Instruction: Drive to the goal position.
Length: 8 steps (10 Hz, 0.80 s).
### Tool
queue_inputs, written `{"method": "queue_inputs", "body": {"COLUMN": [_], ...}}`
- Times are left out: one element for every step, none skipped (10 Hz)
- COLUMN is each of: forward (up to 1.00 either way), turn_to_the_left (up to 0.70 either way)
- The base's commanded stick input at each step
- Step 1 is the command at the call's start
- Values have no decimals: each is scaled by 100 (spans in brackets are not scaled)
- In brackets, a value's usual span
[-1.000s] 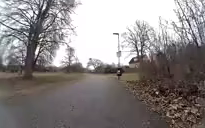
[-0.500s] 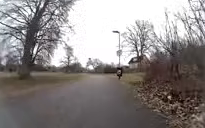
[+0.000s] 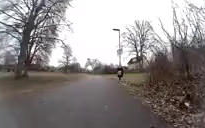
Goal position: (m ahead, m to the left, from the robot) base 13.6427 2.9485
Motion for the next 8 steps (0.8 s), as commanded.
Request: {"method": "queue_inputs", "body": {"forward": [100, 100, 100, 100, 100, 100, 100, 100], "turn_to_the_left": [0, 0, 0, 5, 20, 34, 39, 25]}}
